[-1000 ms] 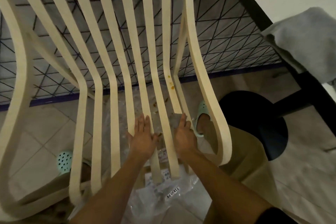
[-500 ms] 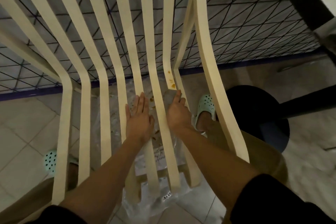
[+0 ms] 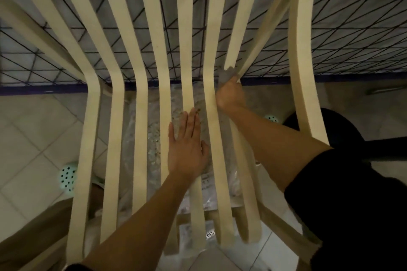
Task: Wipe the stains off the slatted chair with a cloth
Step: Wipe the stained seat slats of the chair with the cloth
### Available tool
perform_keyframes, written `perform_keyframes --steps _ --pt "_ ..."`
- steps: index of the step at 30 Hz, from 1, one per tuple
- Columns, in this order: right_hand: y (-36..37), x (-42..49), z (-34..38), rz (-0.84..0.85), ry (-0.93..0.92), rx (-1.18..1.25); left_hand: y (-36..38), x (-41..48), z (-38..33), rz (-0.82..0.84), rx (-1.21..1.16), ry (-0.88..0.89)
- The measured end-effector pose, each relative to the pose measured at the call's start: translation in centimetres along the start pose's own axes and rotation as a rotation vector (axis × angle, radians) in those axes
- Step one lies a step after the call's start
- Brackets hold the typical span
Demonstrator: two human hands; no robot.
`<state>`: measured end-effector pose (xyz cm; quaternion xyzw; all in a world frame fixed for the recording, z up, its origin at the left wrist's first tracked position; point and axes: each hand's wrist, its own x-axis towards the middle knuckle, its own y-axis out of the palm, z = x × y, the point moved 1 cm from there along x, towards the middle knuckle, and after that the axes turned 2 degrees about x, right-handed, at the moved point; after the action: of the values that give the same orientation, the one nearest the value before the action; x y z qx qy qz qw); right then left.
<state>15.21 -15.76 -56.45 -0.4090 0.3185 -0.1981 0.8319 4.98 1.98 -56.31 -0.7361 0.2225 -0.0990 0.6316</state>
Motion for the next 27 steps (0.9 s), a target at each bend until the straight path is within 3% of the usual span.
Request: perform_keyframes --steps 5,10,27 --pt "0.2 0.7 -0.2 -0.040 -0.024 0.140 -0.1 0.3 0.2 0.016 -0.001 -0.012" --pt "0.2 -0.9 -1.6 -0.013 0.072 0.289 -0.3 0.1 0.2 0.052 0.011 -0.012" --pt "-0.1 -18.4 -10.3 -0.027 0.099 0.263 -0.4 -5.8 -1.3 0.168 -0.044 -0.035"
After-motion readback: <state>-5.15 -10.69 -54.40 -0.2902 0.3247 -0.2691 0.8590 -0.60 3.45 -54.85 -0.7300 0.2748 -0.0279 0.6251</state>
